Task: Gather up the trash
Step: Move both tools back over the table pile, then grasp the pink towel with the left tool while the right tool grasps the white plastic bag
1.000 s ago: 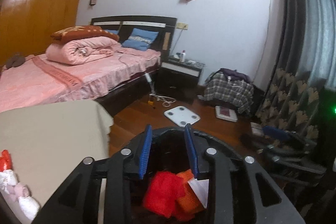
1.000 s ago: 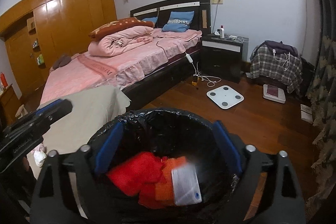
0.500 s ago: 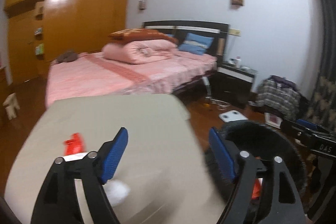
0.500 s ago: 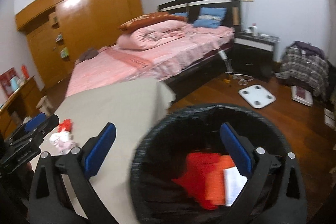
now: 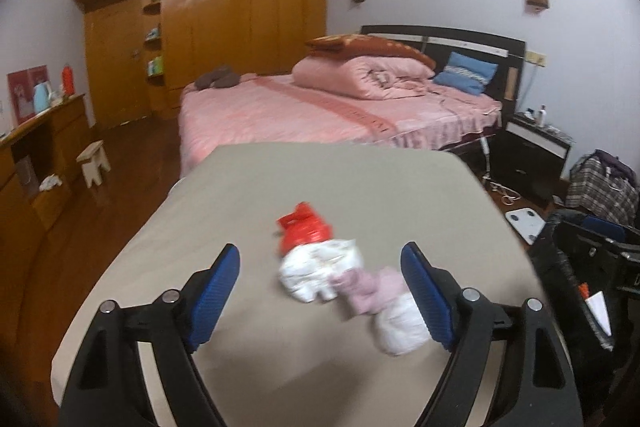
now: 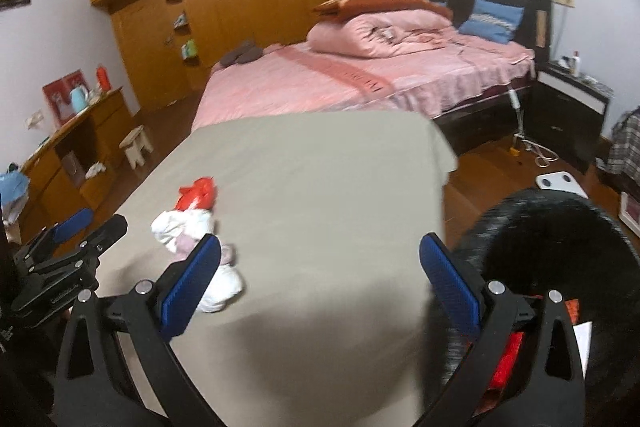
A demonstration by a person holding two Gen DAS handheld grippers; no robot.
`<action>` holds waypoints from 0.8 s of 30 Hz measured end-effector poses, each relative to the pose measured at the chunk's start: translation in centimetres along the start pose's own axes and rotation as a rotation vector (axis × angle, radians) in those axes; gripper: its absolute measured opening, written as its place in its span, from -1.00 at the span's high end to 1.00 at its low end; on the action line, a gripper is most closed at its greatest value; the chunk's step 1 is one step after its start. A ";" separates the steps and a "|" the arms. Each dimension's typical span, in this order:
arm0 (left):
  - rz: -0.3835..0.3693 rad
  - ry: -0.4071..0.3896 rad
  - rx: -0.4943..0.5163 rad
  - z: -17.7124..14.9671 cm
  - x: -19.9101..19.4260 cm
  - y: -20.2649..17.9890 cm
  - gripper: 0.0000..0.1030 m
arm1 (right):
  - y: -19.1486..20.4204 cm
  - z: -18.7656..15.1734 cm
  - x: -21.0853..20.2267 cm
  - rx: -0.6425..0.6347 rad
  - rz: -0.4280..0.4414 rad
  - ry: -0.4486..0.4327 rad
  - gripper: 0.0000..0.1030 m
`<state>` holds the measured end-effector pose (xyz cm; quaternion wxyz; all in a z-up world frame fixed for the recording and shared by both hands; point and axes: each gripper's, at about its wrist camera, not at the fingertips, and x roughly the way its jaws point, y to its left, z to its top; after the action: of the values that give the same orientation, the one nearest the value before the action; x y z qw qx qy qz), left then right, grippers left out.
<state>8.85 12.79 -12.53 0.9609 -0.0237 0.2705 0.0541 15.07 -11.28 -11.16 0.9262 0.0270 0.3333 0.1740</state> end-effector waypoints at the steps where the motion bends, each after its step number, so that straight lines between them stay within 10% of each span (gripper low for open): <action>1: 0.007 0.004 -0.006 -0.2 0.1 0.5 -0.58 | 0.4 0.0 0.5 -0.006 0.006 0.009 -0.88; 24: 0.059 0.078 -0.065 -2.8 4.1 5.7 -0.58 | 6.7 -3.8 9.2 -0.096 0.066 0.187 -0.87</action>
<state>10.20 18.66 -17.14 0.9463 -0.0492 0.3065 0.0900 17.25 -2.10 -18.64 0.8851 -0.0227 0.4084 0.2221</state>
